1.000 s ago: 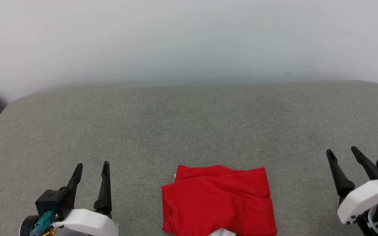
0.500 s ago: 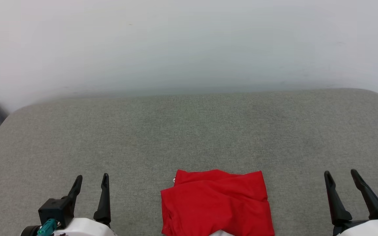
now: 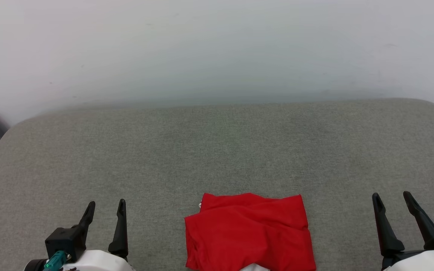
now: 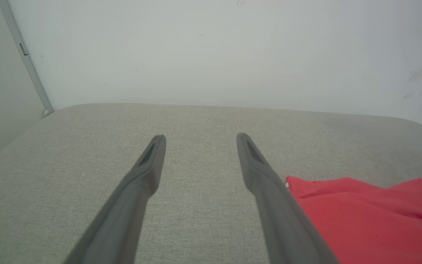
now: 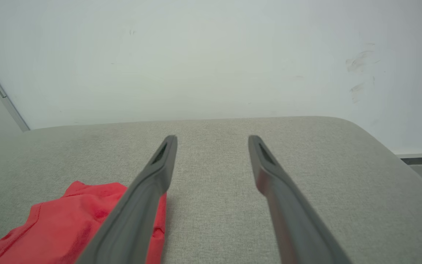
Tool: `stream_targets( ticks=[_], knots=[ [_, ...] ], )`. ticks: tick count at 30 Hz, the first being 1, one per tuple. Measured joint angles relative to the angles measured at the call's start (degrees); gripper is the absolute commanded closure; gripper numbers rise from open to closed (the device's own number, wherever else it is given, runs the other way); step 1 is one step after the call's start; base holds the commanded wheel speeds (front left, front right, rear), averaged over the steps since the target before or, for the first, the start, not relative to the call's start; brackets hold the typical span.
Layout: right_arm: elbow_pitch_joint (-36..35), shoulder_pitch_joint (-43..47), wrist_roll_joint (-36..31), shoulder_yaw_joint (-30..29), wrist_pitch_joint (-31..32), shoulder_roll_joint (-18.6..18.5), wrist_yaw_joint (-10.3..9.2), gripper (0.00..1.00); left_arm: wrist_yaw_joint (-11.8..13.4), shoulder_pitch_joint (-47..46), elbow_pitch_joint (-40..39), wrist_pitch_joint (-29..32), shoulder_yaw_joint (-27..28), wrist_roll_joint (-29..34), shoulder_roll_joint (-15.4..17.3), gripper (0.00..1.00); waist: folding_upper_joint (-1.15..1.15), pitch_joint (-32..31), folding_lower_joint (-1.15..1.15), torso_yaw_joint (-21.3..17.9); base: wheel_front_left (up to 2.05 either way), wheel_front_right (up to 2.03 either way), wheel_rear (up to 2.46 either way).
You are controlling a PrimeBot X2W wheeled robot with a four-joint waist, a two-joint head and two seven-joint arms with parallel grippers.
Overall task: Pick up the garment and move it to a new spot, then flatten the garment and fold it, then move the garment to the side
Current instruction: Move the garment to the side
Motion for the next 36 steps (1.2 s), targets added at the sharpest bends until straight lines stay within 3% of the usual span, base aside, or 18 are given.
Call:
stream_targets(
  ticks=[8,12,24,30,36],
  knots=[
    [-0.86,0.22,0.32,-1.48,1.52,0.43,0.0,0.0,0.1,-0.02,-0.13,-0.18,-0.02,-0.03,-0.26,0.0,0.0,0.24,0.0,0.24,0.0,0.0,0.0],
    [0.82,0.34,4.49,-5.8,6.27,0.51,0.01,0.0,0.27,-0.09,-0.37,-0.37,0.19,-0.1,-0.42,0.0,0.0,0.55,0.0,0.27,0.0,0.0,0.0],
    [17.86,-3.07,18.04,-20.4,33.34,-4.24,0.0,0.0,-0.08,-1.8,-0.01,-1.8,0.01,-0.08,-2.14,0.0,0.0,2.21,0.0,3.83,0.0,0.0,0.0],
    [22.85,-8.4,27.65,-23.56,51.19,0.56,0.0,0.0,-0.68,-3.28,0.3,-2.15,-0.26,0.13,-2.94,0.0,0.0,3.91,0.0,5.31,0.0,0.0,0.0],
    [27.47,-14.88,37.85,-24.38,62.26,2.34,0.0,0.0,-1.52,-5.4,0.58,-2.59,-0.23,0.49,-3.72,0.0,0.0,6.47,0.01,6.47,0.0,0.0,0.0]
  ],
)
